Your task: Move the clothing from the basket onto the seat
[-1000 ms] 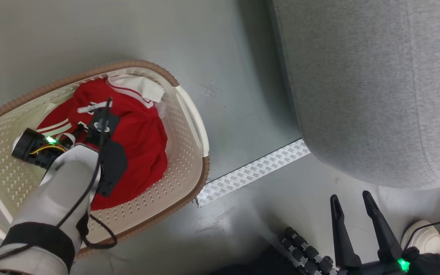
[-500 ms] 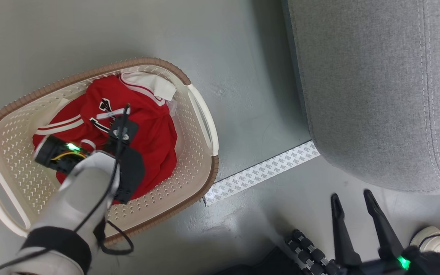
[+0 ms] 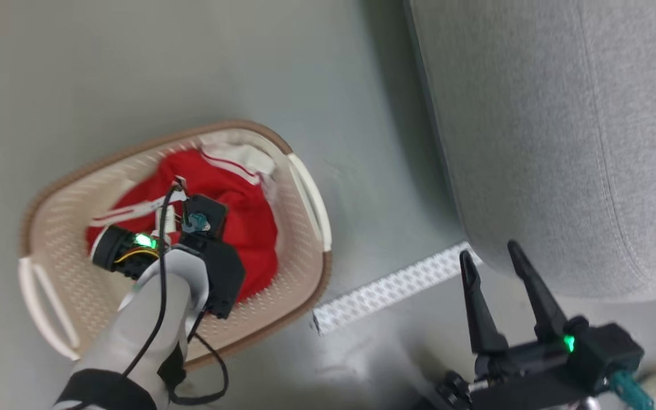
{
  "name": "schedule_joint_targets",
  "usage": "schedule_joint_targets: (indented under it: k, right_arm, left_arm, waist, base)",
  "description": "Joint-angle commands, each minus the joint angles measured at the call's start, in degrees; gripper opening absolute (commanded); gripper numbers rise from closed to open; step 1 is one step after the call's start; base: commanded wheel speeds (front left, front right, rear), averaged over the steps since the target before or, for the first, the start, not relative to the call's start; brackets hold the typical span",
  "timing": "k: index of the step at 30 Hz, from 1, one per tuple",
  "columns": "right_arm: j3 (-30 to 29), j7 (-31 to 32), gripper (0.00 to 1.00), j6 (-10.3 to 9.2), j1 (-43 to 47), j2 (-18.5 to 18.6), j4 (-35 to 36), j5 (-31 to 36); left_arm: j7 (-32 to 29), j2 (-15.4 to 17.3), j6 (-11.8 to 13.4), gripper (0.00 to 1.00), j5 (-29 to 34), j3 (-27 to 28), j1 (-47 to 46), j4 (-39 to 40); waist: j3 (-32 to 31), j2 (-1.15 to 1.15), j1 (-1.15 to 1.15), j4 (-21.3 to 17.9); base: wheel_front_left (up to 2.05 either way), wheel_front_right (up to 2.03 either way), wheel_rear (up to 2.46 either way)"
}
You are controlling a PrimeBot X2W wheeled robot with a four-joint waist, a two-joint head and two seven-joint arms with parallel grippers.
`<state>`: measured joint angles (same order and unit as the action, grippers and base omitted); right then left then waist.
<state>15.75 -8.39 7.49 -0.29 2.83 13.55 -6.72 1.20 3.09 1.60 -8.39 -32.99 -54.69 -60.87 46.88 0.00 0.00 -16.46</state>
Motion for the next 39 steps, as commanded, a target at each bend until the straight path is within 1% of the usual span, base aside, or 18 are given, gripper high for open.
schedule_joint_targets:
  k: [1, 5, 8, 9, 12, 13, 16, 20, 27, 31, 39]
  right_arm:
    - [-0.3, 0.9, 1.0, 0.02, -1.2, 0.7, -0.4, 0.4]
    - [-0.7, 2.3, 1.0, 0.01, -2.6, 1.1, -1.5, 0.2]
    - [0.2, 3.3, 1.0, 0.02, -2.2, 1.1, -2.9, -0.6]
    - [1.5, 3.9, 1.0, 0.02, -1.9, 1.0, -3.6, -1.4]
    - [2.3, 4.9, 1.0, 0.01, -1.1, 0.9, -4.6, -2.2]
    - [2.3, 4.9, 1.0, 0.01, -1.1, 0.9, -4.6, -2.2]
    - [2.7, 5.9, 1.0, 0.02, -0.8, 0.8, -5.1, -2.9]
    - [3.0, 7.1, 1.0, 0.02, -0.5, 1.0, -5.9, -3.3]
    - [3.3, 9.7, 1.0, 0.02, 0.4, 0.8, -6.3, -4.0]
    - [3.5, 10.3, 1.0, 0.02, 1.5, 0.5, -6.3, -4.2]
    - [4.7, 11.3, 1.0, 0.02, 2.6, 0.2, -6.5, -4.4]
  left_arm:
    - [0.9, -0.2, -0.5, 0.0, -1.5, 0.2, 1.8, 1.3]
    - [2.3, -0.3, -1.5, 0.0, -5.9, 0.3, 4.9, 4.8]
    - [3.0, -0.3, -2.4, 0.0, -9.1, -0.9, 7.5, 6.9]
    - [2.8, -0.3, -2.3, 0.0, -10.3, -1.9, 8.4, 8.2]
    - [2.4, -0.3, -2.0, 0.0, -12.9, -2.8, 9.9, 10.4]
    - [2.4, -0.3, -2.0, 0.0, -12.9, -2.8, 9.9, 10.4]
    - [1.6, -0.3, -1.7, 0.0, -14.7, -3.3, 10.5, 12.3]
    - [-0.1, -0.3, -1.9, 0.0, -16.0, -4.1, 10.2, 14.1]
    - [-1.6, -0.2, -2.4, 0.0, -17.1, -4.1, 6.7, 19.2]
    - [-2.5, -0.2, -1.7, 0.0, -18.9, -4.7, 5.2, 23.4]
    - [-4.8, -0.3, -0.6, 0.0, -20.3, -6.1, 2.8, 31.0]
  waist:
    - [-9.0, 0.0, 0.0, 7.4]
    - [-16.2, 0.0, 0.0, 11.5]
    - [-22.5, 0.0, 0.0, 14.6]
    - [-26.3, 0.0, 0.0, 16.2]
    - [-31.7, 0.0, 0.0, 18.9]
    - [-31.7, 0.0, 0.0, 18.9]
    - [-36.1, 0.0, 0.0, 20.5]
    - [-41.4, 0.0, 0.0, 21.4]
    - [-47.0, 0.0, 0.0, 21.5]
    - [-48.9, 0.0, 0.0, 21.3]
    - [-50.0, 0.0, 0.0, 20.4]
  base:
    - [0.0, 0.0, 0.0]
    - [0.0, 0.0, 0.0]
    - [0.0, 0.0, 0.0]
    - [0.0, 0.0, 0.0]
    - [0.0, 0.0, 0.0]
    - [0.0, 0.0, 0.0]
    - [0.0, 0.0, 0.0]
    - [0.0, 0.0, 0.0]
    - [0.0, 0.0, 0.0]
    - [0.0, 0.0, 0.0]
    - [0.0, 0.0, 0.0]
